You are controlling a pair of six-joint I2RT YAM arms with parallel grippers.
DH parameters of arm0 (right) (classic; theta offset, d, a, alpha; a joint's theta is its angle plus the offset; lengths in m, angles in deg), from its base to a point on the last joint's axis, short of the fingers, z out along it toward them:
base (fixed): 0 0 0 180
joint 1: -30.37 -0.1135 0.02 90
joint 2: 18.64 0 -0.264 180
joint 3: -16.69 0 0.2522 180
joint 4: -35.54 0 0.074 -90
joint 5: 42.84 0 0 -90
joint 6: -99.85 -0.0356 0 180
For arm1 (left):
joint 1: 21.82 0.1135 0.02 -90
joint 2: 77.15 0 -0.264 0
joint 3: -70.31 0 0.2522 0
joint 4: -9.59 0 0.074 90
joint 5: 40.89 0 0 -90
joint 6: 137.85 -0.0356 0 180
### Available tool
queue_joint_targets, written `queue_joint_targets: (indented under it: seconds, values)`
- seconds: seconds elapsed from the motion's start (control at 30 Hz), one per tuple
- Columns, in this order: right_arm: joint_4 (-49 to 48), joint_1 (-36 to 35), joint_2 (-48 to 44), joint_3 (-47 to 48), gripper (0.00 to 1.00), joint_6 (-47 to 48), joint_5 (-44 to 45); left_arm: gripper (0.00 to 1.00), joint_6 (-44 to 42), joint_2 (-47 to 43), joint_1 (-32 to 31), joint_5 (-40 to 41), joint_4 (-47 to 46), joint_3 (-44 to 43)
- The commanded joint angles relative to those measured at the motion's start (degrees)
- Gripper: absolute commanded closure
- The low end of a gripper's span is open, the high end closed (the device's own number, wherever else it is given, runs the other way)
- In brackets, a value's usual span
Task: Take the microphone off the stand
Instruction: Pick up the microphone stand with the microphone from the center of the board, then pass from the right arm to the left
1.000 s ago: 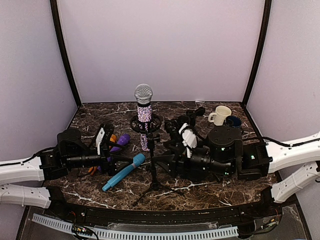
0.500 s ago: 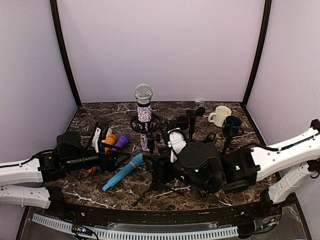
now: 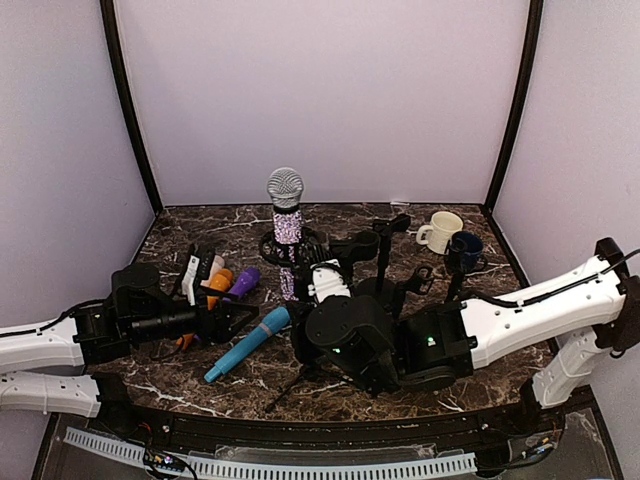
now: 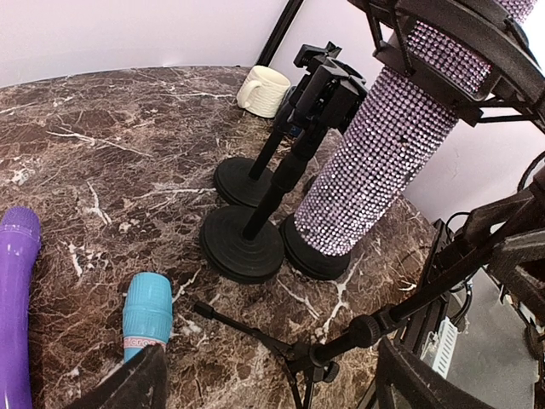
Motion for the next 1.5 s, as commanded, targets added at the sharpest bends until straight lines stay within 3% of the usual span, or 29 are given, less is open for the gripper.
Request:
queue_joint_targets:
  seconds: [0.0,0.1,0.2,0.37,0.6,0.87,1.0,1.2,1.47]
  values:
    - [-0.2,0.7,1.6,1.7,0.84,-0.9,3.1,0.14,-0.5,-0.7,-0.3,-0.6,0.5,0.5]
    - [-3.4,1.0,1.4,0.1,1.00,2.5,2.0,0.14,-2.5,-0.1,-0.3,-4.0,-1.6,0.8]
    - [-9.7,1.7,-0.3,-3.3,1.00,7.9,-0.6,0.14,-4.9,0.9,-0.3,-11.5,-4.4,1.3]
    - [-25.6,2.9,-5.5,-13.7,1.00,23.9,-13.4,0.14,-4.6,1.5,-0.6,-19.2,-12.9,4.0]
    - [-27.8,3.7,-6.7,-16.6,1.00,37.5,-22.6,0.16,-5.3,5.8,-2.1,-21.5,-16.5,5.6]
    - [-27.7,4.2,-6.3,-16.5,1.00,37.3,-25.5,0.33,-5.9,10.8,-8.5,-19.0,-22.4,6.6]
    - [-28.5,4.2,-6.3,-17.0,1.00,36.1,-26.2,0.33,-6.4,12.5,-10.4,-15.3,-23.7,7.3]
    - [-29.3,4.5,-6.8,-17.7,1.00,34.3,-26.9,0.38,-4.9,11.9,-10.9,-9.5,-31.0,10.8]
    - [-29.5,4.9,-6.4,-17.9,1.00,31.5,-26.8,0.49,-4.0,13.9,-10.9,-9.3,-35.3,11.6]
